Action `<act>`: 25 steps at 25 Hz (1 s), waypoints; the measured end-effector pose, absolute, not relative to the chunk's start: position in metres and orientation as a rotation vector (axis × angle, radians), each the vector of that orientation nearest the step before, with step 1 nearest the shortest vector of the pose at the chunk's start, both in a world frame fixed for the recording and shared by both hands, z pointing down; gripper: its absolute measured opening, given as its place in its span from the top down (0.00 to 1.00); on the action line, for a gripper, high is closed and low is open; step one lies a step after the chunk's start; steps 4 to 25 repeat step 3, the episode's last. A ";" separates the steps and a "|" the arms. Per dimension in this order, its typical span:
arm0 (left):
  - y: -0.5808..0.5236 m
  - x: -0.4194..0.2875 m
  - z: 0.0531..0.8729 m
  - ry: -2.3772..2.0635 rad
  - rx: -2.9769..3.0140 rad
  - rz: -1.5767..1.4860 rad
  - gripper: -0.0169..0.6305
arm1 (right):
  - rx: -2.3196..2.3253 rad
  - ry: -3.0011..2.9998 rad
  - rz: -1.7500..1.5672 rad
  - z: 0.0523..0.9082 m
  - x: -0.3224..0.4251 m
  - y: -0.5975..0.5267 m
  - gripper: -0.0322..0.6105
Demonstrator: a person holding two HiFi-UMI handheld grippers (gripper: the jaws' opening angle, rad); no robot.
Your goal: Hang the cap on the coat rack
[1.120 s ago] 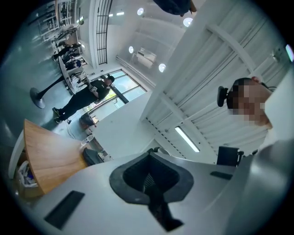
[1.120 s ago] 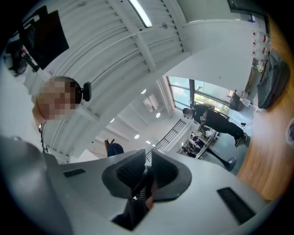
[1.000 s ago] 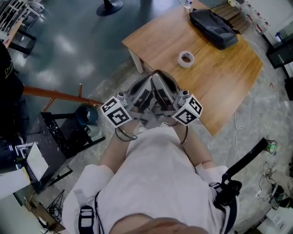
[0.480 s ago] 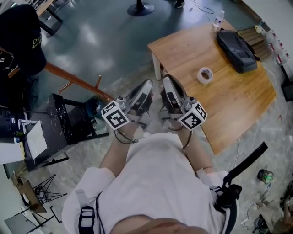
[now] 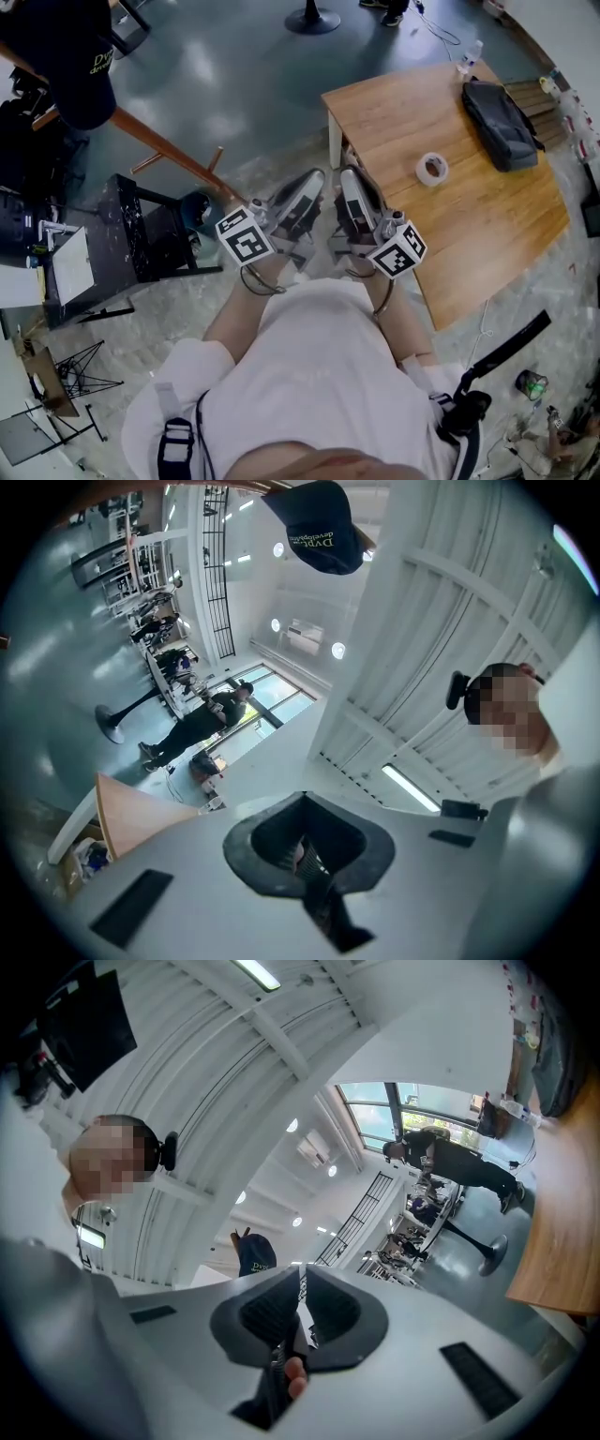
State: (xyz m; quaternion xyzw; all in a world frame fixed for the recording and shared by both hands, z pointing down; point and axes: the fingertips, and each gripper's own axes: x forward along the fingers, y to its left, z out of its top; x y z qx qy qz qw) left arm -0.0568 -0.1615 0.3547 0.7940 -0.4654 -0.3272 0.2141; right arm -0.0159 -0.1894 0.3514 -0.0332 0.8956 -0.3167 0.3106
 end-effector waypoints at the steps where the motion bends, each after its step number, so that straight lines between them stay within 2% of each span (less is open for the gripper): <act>1: -0.162 -0.056 0.356 -1.291 2.203 -0.902 0.96 | -0.091 2.367 -0.833 0.352 -0.016 -0.189 0.89; 25: -0.162 -0.055 0.358 -1.291 2.201 -0.894 0.96 | -0.099 2.374 -0.827 0.354 -0.016 -0.189 0.89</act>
